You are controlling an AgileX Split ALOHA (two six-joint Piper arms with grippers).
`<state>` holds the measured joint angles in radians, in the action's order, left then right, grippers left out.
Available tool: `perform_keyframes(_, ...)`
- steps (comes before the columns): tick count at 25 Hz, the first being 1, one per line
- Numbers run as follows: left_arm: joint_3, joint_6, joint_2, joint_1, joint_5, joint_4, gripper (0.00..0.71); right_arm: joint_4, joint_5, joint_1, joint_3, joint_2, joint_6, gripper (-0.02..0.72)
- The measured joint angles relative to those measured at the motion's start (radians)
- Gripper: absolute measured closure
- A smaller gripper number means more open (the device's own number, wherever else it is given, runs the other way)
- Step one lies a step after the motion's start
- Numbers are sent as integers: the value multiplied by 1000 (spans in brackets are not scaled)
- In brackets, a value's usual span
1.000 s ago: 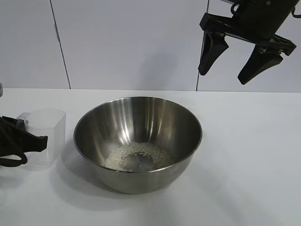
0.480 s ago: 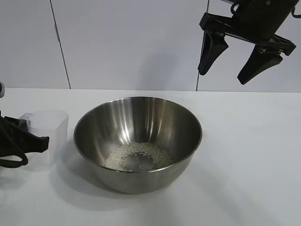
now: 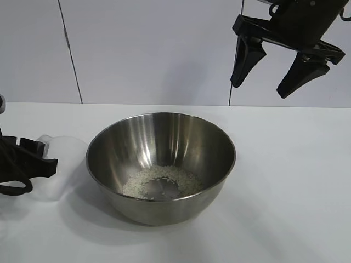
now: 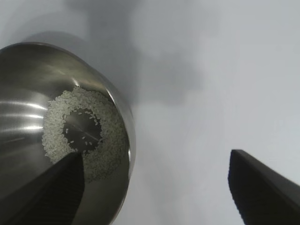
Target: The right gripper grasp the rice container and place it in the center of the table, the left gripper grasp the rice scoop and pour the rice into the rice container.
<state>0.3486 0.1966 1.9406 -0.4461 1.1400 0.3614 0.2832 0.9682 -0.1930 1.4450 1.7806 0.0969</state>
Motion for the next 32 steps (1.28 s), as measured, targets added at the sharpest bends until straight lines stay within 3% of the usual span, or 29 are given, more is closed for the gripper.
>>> perform_keyframes(5,-33,0,0,0,8,33,192,0,0,0,0,0,1,126)
perform_keyframes(20,-148,-5,0,1,12,74,165,0,1,0,0,0,1,126)
perform_keyframes(32,-195,-128,-39,1,12,145,149,1,2,0,0,0,1,126)
